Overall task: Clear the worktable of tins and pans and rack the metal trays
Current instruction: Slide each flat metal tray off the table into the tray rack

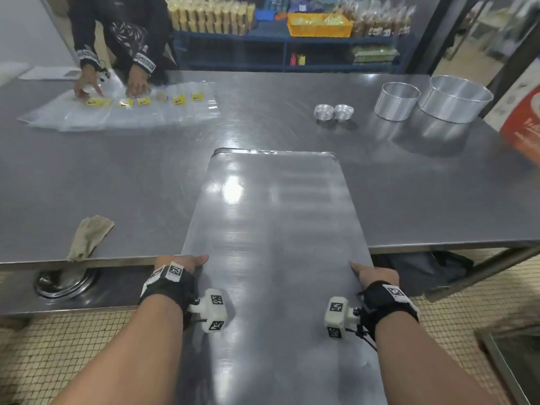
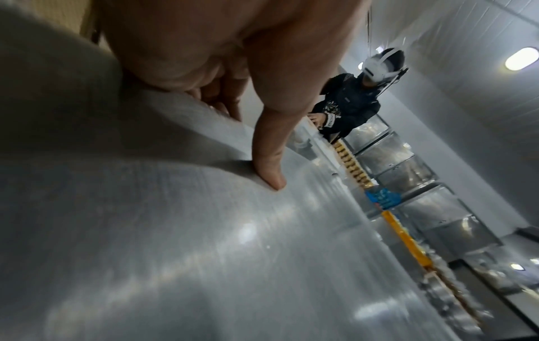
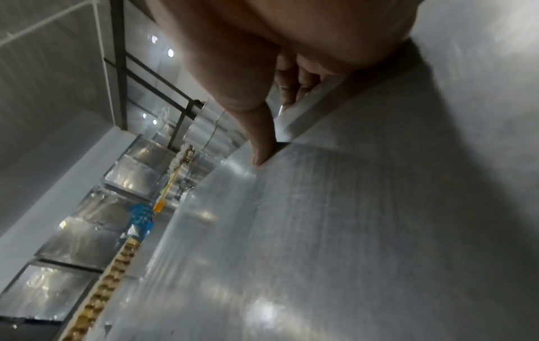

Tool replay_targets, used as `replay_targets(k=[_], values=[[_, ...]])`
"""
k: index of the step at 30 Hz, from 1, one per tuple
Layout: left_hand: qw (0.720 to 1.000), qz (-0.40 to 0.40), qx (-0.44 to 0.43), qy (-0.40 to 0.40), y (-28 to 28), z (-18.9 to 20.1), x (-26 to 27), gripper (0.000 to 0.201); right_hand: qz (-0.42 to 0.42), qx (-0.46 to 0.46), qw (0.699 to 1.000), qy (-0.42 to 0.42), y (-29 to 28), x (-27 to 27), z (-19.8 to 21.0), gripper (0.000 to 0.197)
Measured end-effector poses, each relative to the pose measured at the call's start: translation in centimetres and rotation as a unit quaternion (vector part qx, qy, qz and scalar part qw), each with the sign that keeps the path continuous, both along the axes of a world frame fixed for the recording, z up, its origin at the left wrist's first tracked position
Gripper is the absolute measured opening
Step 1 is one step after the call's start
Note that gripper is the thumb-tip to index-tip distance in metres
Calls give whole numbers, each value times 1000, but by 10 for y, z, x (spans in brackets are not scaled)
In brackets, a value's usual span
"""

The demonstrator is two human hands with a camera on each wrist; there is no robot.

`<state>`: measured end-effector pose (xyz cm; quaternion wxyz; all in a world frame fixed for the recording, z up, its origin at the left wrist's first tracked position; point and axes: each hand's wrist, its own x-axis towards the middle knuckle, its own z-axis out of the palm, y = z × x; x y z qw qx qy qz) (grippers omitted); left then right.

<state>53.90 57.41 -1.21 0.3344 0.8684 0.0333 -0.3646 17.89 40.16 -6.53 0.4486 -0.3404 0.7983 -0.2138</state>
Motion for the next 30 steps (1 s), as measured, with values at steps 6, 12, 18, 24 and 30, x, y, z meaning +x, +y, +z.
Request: replay_targets(k=[6,12,18,24,30], values=[[995,-95,-13,-42,-23,22,-20,55,-67,-19,998,-5,37,-26,64,60],[988,-145,-44,-27,-53,69,-80,39,-137,-36,990,18,66,-83,96,62],[967,-237,-87,-22,-99,101,-159,50,-237,-56,970,14,88,-163,134,63],[931,-338,-133,-14,-143,127,-254,54,-317,-84,944,42,118,-249,171,49],[873,-449,-186,-34,-167,162,-356,49,-382,-74,919,67,156,-328,206,38]])
